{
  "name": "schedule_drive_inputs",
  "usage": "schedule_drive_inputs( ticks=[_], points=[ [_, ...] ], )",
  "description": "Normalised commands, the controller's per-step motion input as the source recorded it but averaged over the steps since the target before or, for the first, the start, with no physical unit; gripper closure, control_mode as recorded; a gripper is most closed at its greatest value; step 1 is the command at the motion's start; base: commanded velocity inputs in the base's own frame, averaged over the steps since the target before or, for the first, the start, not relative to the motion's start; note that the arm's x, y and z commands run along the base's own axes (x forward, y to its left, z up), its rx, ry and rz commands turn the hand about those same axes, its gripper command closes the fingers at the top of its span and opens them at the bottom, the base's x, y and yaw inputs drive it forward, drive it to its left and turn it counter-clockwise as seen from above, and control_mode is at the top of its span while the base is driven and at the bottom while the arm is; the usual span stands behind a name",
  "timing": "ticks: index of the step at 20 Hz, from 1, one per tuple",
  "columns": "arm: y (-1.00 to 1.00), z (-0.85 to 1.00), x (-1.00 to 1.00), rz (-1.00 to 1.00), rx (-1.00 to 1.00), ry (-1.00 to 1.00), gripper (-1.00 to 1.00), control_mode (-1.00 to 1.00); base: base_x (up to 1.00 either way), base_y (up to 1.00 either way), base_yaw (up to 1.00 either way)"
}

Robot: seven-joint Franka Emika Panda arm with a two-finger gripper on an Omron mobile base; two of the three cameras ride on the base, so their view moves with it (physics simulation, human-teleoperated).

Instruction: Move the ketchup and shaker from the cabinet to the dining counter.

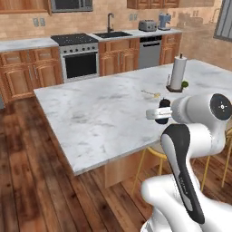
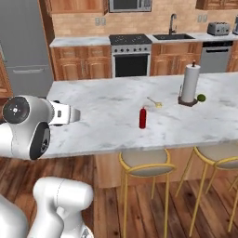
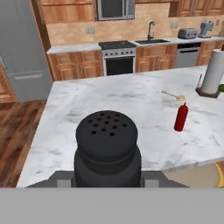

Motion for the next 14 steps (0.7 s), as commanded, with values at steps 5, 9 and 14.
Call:
schedule_drive_inputs(
  ticks=[5,9,14],
  points=[
    [0.00,0.00,0.00,0.00,0.00,0.00,1.00,1.00,0.53,-0.30,0.26],
    [0.00,0.00,0.00,0.00,0.00,0.00,1.00,1.00,0.45,-0.44,0.13],
    [0.00,0.00,0.00,0.00,0.00,0.00,1.00,1.00,0.39,-0.47,0.09]
  ],
)
